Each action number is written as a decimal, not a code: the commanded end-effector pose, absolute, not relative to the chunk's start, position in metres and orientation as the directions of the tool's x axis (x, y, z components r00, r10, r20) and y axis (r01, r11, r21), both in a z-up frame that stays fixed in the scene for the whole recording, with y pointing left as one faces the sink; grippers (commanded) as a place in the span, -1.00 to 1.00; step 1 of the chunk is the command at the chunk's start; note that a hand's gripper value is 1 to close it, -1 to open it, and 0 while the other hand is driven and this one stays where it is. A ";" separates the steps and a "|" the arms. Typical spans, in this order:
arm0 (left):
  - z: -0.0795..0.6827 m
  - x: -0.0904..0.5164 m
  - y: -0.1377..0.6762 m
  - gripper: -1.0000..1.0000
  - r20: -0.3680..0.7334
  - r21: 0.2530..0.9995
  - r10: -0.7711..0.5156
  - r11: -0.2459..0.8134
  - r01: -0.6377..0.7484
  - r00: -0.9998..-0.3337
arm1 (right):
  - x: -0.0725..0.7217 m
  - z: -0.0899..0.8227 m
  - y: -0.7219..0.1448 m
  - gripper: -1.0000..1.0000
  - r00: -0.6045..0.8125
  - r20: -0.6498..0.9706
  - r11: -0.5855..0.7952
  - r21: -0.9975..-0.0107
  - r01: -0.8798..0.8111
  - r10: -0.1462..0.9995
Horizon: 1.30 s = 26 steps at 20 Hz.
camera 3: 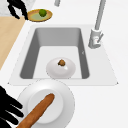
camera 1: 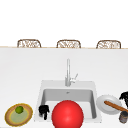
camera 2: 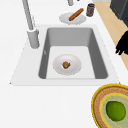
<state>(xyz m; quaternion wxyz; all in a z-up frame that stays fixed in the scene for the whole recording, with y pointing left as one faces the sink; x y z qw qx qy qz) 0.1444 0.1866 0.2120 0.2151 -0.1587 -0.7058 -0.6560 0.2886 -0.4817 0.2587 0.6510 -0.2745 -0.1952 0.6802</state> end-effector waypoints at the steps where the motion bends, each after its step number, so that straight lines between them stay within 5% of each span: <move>1: 0.212 0.144 0.187 0.00 0.512 0.858 -0.058 0.089 0.506 -0.857 | 0.291 0.259 -0.461 -1.00 0.042 -0.109 -0.033 -0.609 -0.793 0.993; 26: 0.212 0.144 0.187 0.00 0.512 0.858 -0.058 0.089 0.506 -0.857 | 0.303 0.248 -0.423 -1.00 0.159 -0.094 0.062 -0.640 -0.766 0.983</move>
